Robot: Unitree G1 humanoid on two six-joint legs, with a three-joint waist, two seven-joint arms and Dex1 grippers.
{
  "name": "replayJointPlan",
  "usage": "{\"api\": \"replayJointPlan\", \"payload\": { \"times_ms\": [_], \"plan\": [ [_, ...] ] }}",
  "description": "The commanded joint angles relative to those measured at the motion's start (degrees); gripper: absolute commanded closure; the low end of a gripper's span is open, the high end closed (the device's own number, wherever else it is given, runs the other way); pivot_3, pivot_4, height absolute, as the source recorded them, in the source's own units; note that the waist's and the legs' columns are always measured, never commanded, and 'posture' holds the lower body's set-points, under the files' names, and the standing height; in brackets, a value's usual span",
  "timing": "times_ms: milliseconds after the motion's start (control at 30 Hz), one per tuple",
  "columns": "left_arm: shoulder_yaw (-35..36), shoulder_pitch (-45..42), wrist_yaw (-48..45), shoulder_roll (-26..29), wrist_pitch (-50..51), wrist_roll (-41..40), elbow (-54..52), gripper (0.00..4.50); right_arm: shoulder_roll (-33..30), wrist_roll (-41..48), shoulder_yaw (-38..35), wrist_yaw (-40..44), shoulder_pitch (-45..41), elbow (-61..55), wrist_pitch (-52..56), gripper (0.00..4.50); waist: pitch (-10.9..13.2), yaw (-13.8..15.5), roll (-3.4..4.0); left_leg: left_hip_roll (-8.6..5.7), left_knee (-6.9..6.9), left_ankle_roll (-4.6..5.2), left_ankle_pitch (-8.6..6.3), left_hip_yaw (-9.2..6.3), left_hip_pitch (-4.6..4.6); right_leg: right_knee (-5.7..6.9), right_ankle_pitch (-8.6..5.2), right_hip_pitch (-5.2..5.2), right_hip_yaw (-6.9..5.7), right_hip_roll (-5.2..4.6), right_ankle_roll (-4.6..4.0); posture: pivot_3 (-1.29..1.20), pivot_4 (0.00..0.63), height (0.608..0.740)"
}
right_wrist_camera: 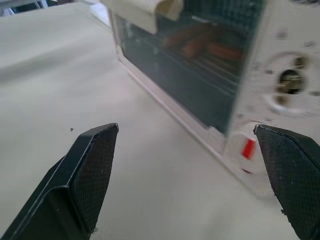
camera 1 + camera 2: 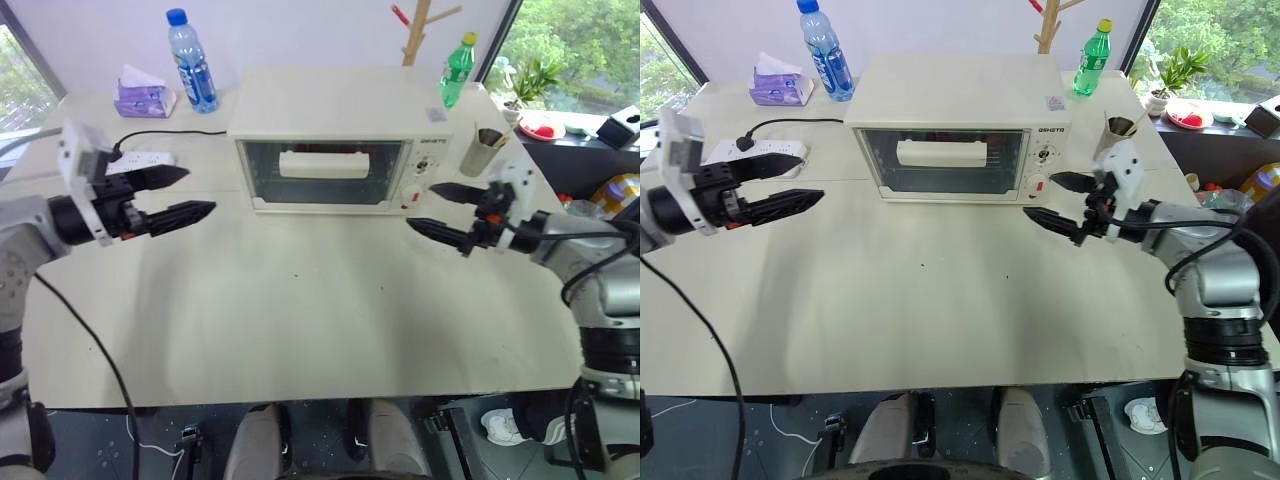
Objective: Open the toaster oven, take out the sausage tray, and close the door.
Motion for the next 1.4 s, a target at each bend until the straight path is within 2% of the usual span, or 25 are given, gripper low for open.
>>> {"api": "replayJointPlan", "payload": {
  "times_ms": [33,333,600,933,1400],
  "plan": [
    [-3.0,-3.5,-2.7,0.5,0.4,-0.8,-0.8,0.00,2.4,-0.9,1.9,-1.5,-4.3,-0.5,-1.2,0.04,0.0,0.0,0.00,0.00,0.00,0.00,0.00,0.00,0.01,0.01,0.00,0.00,0.00,0.01,0.00,0.00,0.150,0.722],
    [-7.9,-7.8,-7.9,1.1,-1.9,1.9,1.4,0.00,10.8,-6.2,8.5,-3.7,-12.4,7.3,-5.9,0.04,0.0,0.0,-0.01,0.00,0.02,-0.02,0.02,-0.02,0.01,0.01,0.00,0.01,0.02,0.05,0.00,0.00,0.150,0.722],
    [-7.2,-7.3,-8.8,2.1,-3.3,4.2,3.4,0.00,13.3,-6.9,9.5,-2.6,-14.3,7.3,-7.0,0.04,0.0,0.1,-0.01,0.00,0.04,-0.02,0.02,-0.04,-0.02,0.00,0.00,0.02,0.03,0.08,0.00,0.00,0.150,0.722],
    [-7.7,-8.6,-8.5,1.4,-5.6,6.8,8.1,0.00,14.3,-4.8,10.2,-2.8,-9.2,-3.2,-4.1,0.04,0.0,0.0,-0.01,0.03,0.03,-0.02,0.02,-0.08,-0.02,0.03,0.00,0.01,0.03,0.11,-0.01,0.00,0.150,0.722],
    [-12.6,-21.6,-8.2,-6.3,-7.3,10.6,18.3,0.00,15.5,-4.5,10.8,-8.1,-1.1,-11.8,-0.4,0.04,0.0,0.1,-0.03,0.03,0.07,-0.03,0.03,-0.08,-0.01,0.04,0.00,0.03,0.03,0.15,-0.01,0.00,0.150,0.722]
  ]
}}
